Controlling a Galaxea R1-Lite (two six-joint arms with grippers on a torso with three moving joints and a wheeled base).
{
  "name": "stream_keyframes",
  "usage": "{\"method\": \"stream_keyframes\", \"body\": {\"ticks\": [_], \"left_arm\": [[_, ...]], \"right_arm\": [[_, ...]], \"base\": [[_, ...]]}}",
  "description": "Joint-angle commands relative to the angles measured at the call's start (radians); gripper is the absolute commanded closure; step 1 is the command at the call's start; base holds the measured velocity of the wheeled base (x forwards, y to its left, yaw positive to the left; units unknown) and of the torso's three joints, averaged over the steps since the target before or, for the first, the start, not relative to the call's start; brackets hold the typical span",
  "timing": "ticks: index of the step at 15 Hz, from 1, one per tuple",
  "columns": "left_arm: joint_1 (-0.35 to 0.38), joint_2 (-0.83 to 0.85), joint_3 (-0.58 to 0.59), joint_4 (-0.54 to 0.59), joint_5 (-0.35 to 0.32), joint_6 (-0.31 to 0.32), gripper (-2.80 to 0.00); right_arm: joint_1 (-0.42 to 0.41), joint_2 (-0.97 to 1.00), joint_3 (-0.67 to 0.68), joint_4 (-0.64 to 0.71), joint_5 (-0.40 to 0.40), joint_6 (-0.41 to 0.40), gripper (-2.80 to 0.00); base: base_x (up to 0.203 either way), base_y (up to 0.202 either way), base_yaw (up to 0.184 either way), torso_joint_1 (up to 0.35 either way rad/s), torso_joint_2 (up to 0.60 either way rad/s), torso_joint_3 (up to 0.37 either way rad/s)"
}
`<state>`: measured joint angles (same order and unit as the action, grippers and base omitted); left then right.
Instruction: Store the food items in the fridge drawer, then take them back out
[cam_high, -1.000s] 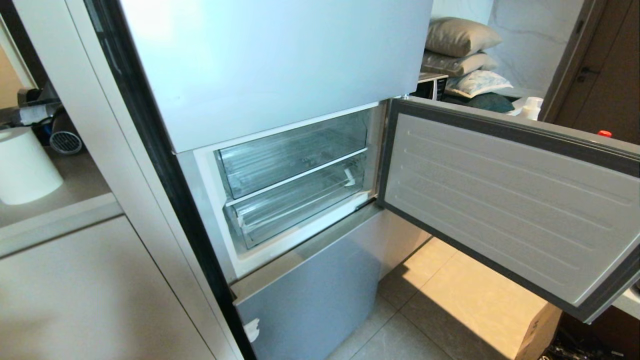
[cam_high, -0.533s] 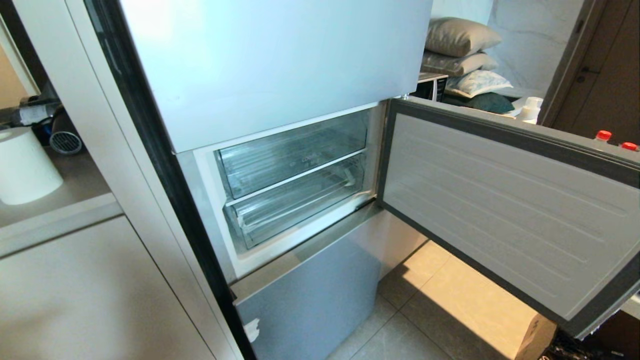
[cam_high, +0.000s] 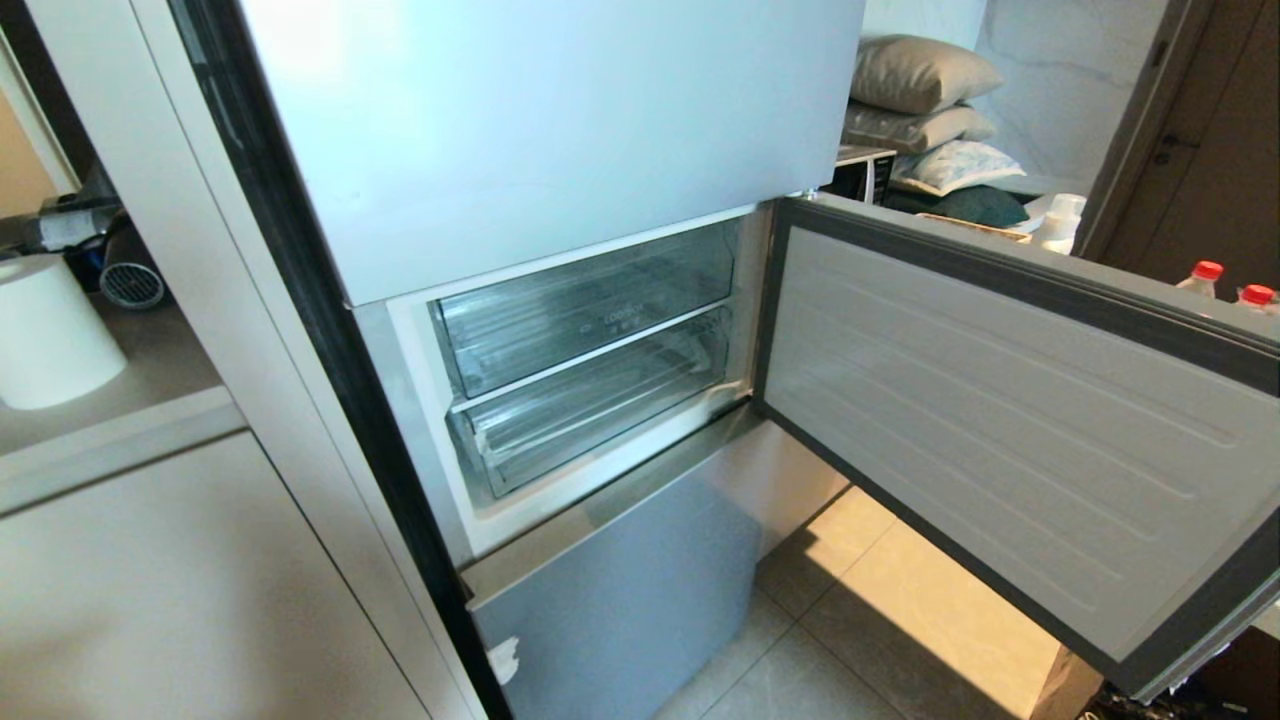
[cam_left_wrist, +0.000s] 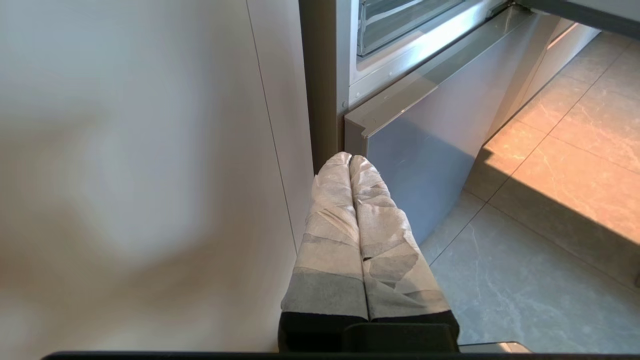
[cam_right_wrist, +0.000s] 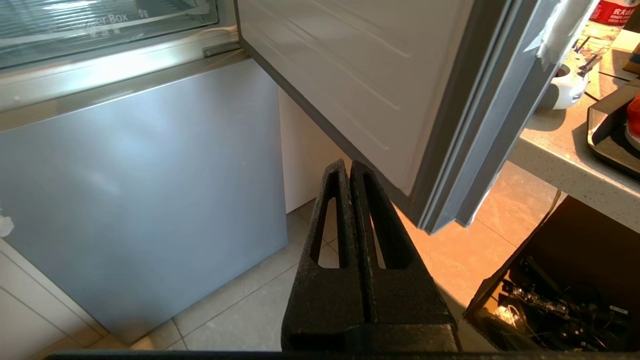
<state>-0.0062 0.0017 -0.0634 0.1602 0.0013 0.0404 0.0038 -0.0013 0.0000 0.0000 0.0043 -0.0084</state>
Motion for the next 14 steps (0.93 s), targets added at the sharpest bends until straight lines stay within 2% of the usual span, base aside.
{"method": "stream_keyframes", "body": {"ticks": [1,9,14], "left_arm": [[0.000,0.000,-0.001,0.002,0.000,-0.001,0.00],[0.000,0.000,0.001,0.001,0.000,-0.001,0.00],[0.000,0.000,0.000,0.001,0.000,-0.001,0.00]], "right_arm": [[0.001,0.001,0.000,0.000,0.000,0.001,0.00],[0.001,0.001,0.000,0.000,0.000,0.001,0.00],[0.001,0.001,0.000,0.000,0.000,0.001,0.00]], "base": [[0.000,0.000,0.000,0.000,0.00,0.000],[0.000,0.000,0.000,0.000,0.00,0.000],[0.001,-0.004,0.142,0.002,0.00,0.003]]}}
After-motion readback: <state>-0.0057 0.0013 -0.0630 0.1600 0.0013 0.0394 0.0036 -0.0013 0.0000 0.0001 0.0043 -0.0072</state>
